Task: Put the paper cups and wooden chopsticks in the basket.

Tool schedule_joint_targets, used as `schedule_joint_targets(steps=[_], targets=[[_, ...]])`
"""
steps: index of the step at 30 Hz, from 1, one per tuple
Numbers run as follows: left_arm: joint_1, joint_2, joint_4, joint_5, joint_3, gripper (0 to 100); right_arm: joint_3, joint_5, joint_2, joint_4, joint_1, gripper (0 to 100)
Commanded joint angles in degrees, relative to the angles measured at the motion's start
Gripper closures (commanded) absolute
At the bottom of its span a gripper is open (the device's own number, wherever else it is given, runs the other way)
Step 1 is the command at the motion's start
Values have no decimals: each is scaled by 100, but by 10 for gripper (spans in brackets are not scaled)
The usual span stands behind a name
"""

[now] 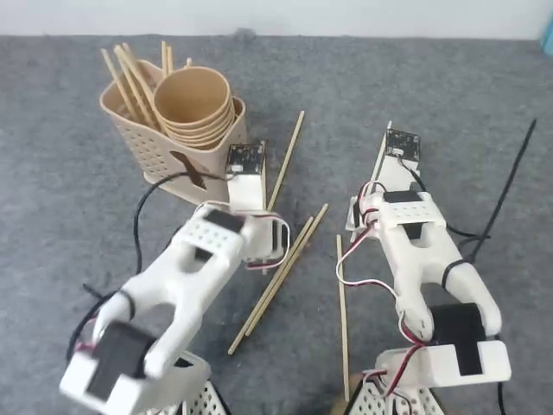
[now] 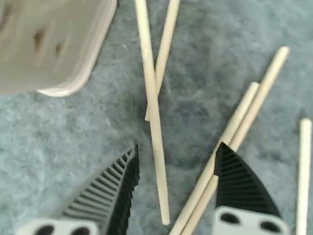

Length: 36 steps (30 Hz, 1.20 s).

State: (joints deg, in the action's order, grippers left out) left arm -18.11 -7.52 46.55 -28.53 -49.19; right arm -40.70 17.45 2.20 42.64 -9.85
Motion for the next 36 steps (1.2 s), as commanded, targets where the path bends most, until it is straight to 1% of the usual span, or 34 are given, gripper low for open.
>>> schedule_joint_targets(steps=[1, 4, 8, 10, 13, 19, 21, 26, 32, 36], targets=[[105, 492, 422, -149, 734, 769, 158, 62, 40, -13, 92, 903], [114, 686, 589, -149, 910, 791, 158, 62, 40, -13, 92, 904], [88, 747, 615, -123, 954, 930, 167, 62, 40, -13, 92, 904], [70, 747, 598, 158, 954, 996, 167, 62, 40, -13, 92, 904], [62, 747, 589, 475, 980, 982, 167, 62, 40, -13, 92, 904], [18, 747, 642, 501, 971, 988, 167, 62, 40, -22, 92, 905], [-123, 738, 870, 598, 963, 988, 176, 62, 40, -22, 92, 905], [-756, 730, 1477, 1741, 954, 988, 176, 62, 31, -22, 92, 905], [-818, 659, 1644, 2989, 831, 989, 176, 62, 22, -22, 101, 905], [-870, -79, 1662, 4009, 312, 989, 185, 62, 4, -22, 101, 905]])
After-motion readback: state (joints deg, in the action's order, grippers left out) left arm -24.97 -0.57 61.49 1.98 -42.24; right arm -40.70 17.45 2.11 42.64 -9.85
